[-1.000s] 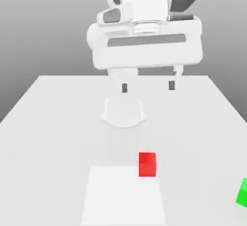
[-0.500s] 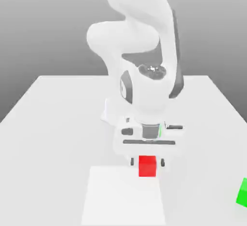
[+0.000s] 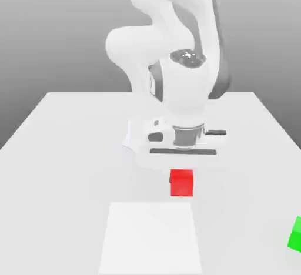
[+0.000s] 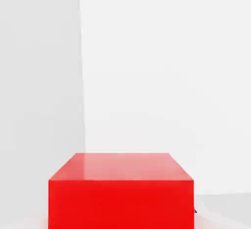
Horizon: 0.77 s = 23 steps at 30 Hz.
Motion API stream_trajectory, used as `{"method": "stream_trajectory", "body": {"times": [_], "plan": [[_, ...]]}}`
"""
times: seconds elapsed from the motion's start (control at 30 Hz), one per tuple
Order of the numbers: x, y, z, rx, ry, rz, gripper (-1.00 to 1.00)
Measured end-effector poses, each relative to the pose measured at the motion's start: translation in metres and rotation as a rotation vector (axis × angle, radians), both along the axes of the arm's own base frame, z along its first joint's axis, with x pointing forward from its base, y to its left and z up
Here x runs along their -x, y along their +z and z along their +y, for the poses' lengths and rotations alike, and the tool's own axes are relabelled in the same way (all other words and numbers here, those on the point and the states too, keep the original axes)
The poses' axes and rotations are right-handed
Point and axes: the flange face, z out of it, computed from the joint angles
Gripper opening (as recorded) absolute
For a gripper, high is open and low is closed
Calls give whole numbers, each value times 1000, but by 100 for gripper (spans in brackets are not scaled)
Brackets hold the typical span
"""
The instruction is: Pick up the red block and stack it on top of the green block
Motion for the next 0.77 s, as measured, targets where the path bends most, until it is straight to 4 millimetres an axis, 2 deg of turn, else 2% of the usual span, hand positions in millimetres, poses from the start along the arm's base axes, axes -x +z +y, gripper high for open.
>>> {"method": "stream_trajectory", "body": {"times": [0.3, 0.5, 0.57, 0.63, 0.67, 0.77], "plan": [[-58, 16, 123, 29, 484, 6, -100], [-74, 29, 217, -6, 787, 14, -100], [-75, 16, 233, -15, 833, 14, -100], [-76, -11, 237, -17, 845, 13, -100], [-75, -24, 238, -17, 847, 14, 100], [-75, -24, 238, -17, 847, 14, 100]]}}
